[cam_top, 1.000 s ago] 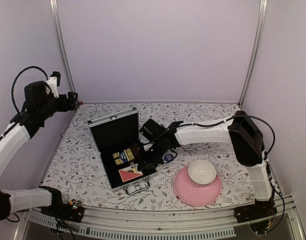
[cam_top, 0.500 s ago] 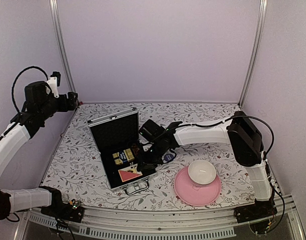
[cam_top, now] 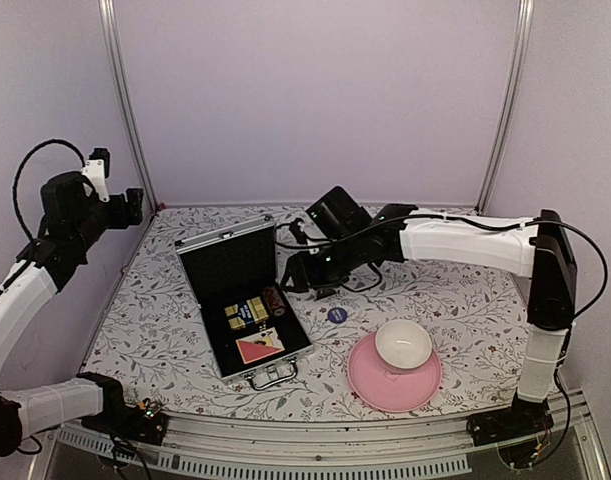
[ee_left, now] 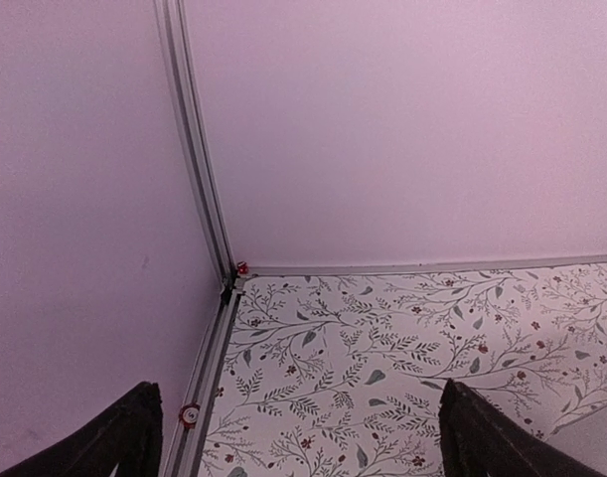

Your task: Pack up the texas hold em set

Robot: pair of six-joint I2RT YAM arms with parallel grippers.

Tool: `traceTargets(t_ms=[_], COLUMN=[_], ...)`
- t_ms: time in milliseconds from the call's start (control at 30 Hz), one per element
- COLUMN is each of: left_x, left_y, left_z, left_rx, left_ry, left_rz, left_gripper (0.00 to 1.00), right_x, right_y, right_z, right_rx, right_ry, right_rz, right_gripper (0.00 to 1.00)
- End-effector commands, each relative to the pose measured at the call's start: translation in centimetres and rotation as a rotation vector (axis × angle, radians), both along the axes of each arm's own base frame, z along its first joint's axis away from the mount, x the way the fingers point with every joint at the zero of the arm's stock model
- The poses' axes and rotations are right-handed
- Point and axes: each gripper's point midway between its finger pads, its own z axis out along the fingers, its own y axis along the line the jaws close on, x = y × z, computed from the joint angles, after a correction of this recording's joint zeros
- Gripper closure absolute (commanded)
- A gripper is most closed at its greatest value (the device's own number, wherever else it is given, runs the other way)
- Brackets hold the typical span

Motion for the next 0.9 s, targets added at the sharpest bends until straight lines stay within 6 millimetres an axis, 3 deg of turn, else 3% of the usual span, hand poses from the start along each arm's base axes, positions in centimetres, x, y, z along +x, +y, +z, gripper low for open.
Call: traceTargets(t_ms=[0,133,167,367,467,633,867], left_x=[-0.3,0.2,0.5,2.8,3.0,3.1,2.4], left_y=[1.0,-0.2,-0.8,-2.1,-2.1,0.2,-0.1], left_z=[1.3,3.5,5.0,9.3,9.0,4.2,5.0], left_rx=[0.017,-0.030,-0.043,-0.101,-0.088,-0.028,-0.024], left_ry=[-0.068,-0.120,-0.139,-0.162,-0.210,-0.100,-0.138], left_rz=[0.047,-0.013,-0.048,-0.104,-0.112,0.012,-0.008], left_gripper=[0.03,0.03,0.03,0.03,0.03,0.03,0.03], right_x=[4.4,6.8,7.0,7.9,8.3,9.2,9.6], right_y=[-6.0,-9.1,-9.4,-9.6,-8.6,-7.4,-6.8], right_z=[0.3,-1.1,-1.6,-5.8,-7.6,-9.2,-11.7], right_rx=[-0.081,-0.130,-0.149,-0.227,-0.227,-0.220,-0.248], right_ry=[-0.112,-0.109,-0.113,-0.075,-0.037,0.008,0.061], right_rz=[-0.111,-0.184,-0.197,-0.231,-0.230,-0.273,-0.358], right_gripper=[0.38,0.31,0.29,0.13,0.09,0.07,0.09])
